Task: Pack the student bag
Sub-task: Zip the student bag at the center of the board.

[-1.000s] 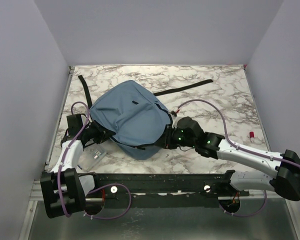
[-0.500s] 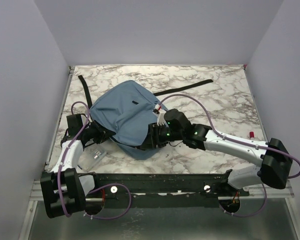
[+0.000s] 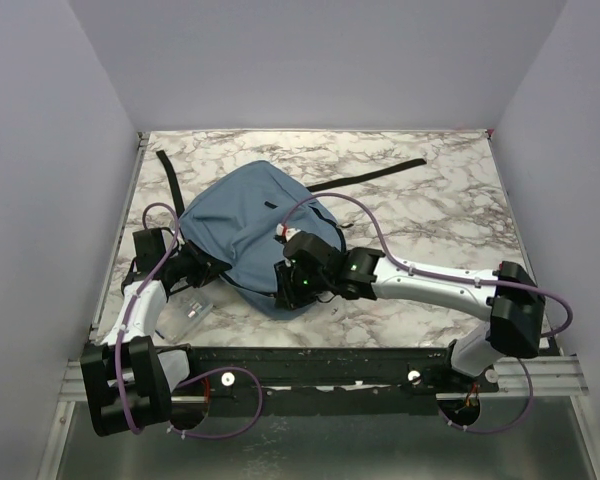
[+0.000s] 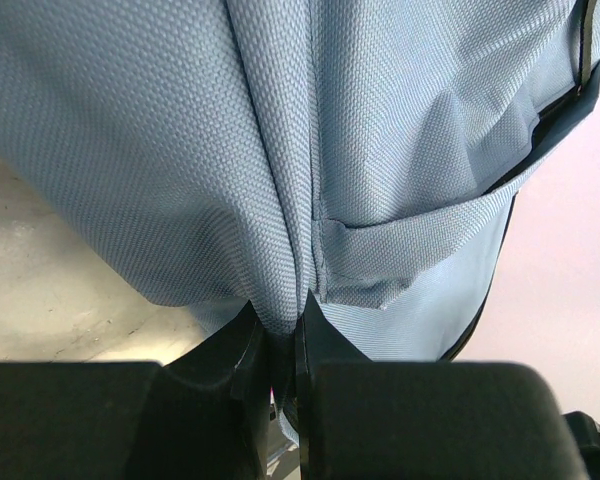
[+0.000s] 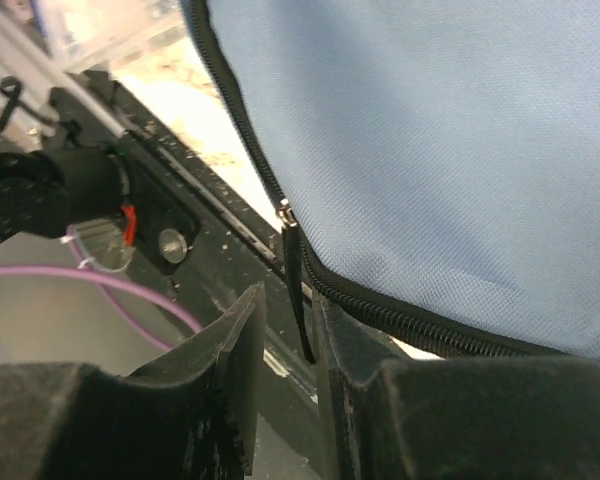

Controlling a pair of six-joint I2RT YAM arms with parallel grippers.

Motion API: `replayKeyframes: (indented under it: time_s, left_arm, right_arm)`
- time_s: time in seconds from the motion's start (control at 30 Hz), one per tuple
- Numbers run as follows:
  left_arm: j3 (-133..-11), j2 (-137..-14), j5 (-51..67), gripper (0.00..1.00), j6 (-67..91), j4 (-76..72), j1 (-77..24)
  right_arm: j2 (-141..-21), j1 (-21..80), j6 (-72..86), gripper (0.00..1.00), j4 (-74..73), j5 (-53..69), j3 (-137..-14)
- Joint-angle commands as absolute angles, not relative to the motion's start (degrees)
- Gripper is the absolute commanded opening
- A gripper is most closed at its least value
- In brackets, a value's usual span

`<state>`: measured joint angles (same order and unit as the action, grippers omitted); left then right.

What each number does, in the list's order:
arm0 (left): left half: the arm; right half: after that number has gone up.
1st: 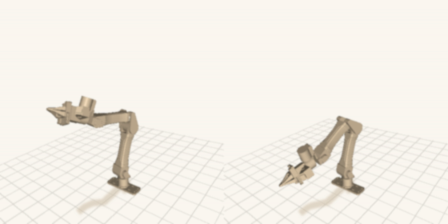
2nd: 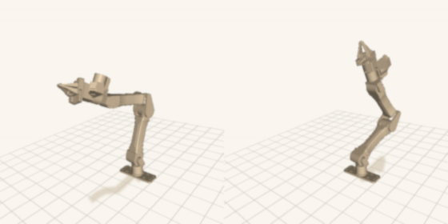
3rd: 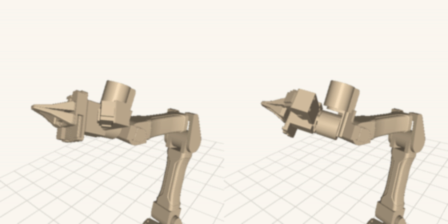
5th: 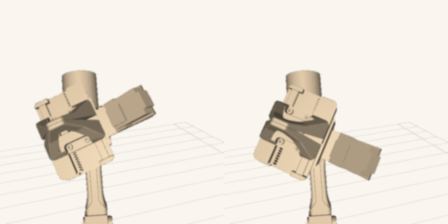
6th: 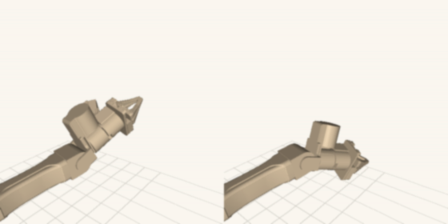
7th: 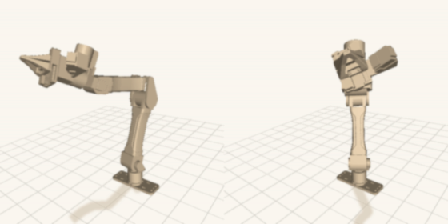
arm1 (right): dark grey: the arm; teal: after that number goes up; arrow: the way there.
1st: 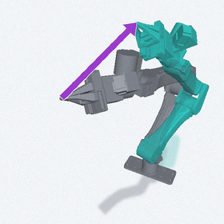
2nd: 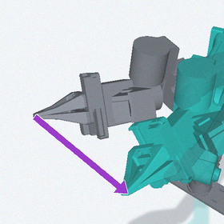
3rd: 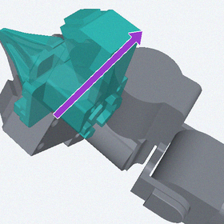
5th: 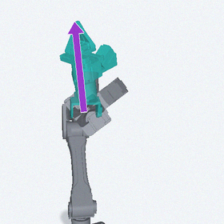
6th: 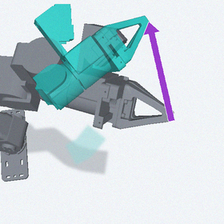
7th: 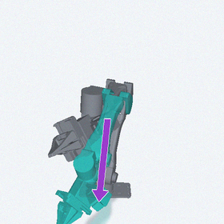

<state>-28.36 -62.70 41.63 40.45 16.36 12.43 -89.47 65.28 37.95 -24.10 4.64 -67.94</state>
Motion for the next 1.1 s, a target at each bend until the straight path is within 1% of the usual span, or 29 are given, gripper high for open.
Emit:
replayKeyframes:
  time_s: [0.0, 0.03, 0.1, 0.17, 0.2, 0.33, 0.53, 0.63, 0.73, 0.8, 0.83, 0.87, 0.9, 0.93, 0.97, 1.0, 1.03, 1.07]
  left_arm:
    - [-27.8, -62.0, 43.3, 0.0, 39.8, 14.0, 13.1]
    - [-27.8, -61.9, 43.4, 0.0, 39.8, 14.0, 13.1]
    - [-27.8, -61.8, 43.2, 0.0, 39.8, 13.9, 13.1]
    - [-27.9, -61.7, 43.2, 0.0, 39.9, 13.9, 13.1]
    - [-27.8, -61.6, 43.0, 0.0, 39.9, 14.0, 13.1]
    - [-28.4, -61.2, 41.2, 0.0, 39.9, 15.0, 13.1]
    - [-30.0, -60.8, 38.1, 0.0, 38.7, 17.1, 13.2]
    - [-30.2, -60.1, 37.0, 0.0, 38.6, 17.6, 13.3]
    - [-30.7, -59.1, 36.2, 0.0, 38.2, 18.3, 13.4]
    - [-31.3, -58.3, 36.8, 0.0, 37.2, 18.9, 13.4]
    - [-31.5, -57.8, 37.1, 0.08, 36.7, 19.2, 13.4]
    - [-31.6, -56.9, 37.8, 0.24, 36.0, 19.3, 13.3]
    - [-31.6, -55.5, 38.2, 0.37, 35.5, 19.4, 12.9]
    - [-31.7, -53.4, 38.1, 0.47, 34.9, 19.5, 12.2]
    - [-31.8, -51.1, 37.1, 0.55, 34.6, 19.9, 10.7]
    - [-32.0, -48.0, 34.7, 0.59, 34.3, 20.4, 8.1]
    - [-32.4, -45.3, 32.3, 0.62, 33.9, 21.7, 5.8]
    - [-33.3, -43.3, 30.1, 0.62, 33.5, 23.2, 3.4]
  right_arm:
    - [-92.9, 67.5, 37.4, 0.29, -31.8, -6.4, -72.2]
    - [-93.6, 67.9, 37.4, 0.28, -32.8, -7.5, -72.9]
    - [-95.0, 68.4, 37.6, 0.22, -34.4, -9.2, -74.4]
    - [-96.2, 68.9, 38.1, 0.11, -36.7, -12.0, -76.0]
    - [-96.6, 69.2, 38.7, 0.01, -38.4, -13.5, -76.5]
    - [-95.2, 69.7, 41.1, 0.0, -42.8, -16.3, -75.1]
    - [-84.3, 70.1, 51.5, 0.01, -50.0, -21.8, -63.4]
    - [-79.7, 70.0, 55.0, 0.01, -50.5, -23.3, -58.5]
    - [-80.4, 69.6, 61.4, 0.01, -58.2, -31.6, -59.9]
    - [-81.4, 69.0, 63.1, 0.01, -60.1, -34.1, -61.3]
    - [-81.5, 68.9, 62.8, 0.01, -59.1, -34.4, -61.9]
    - [-81.3, 68.9, 60.7, 0.01, -55.6, -33.5, -62.1]
    - [-80.5, 68.9, 57.3, 0.01, -51.9, -31.9, -61.8]
    - [-79.3, 68.9, 55.5, 0.01, -48.3, -30.8, -61.3]
    - [-78.0, 68.9, 54.0, 0.01, -45.8, -30.3, -61.0]
    - [-77.2, 68.9, 51.8, 0.0, -43.3, -29.7, -60.7]
    - [-76.5, 68.7, 50.6, 0.01, -42.2, -29.5, -60.9]
    - [-76.4, 68.4, 49.2, 0.0, -41.7, -29.2, -61.2]
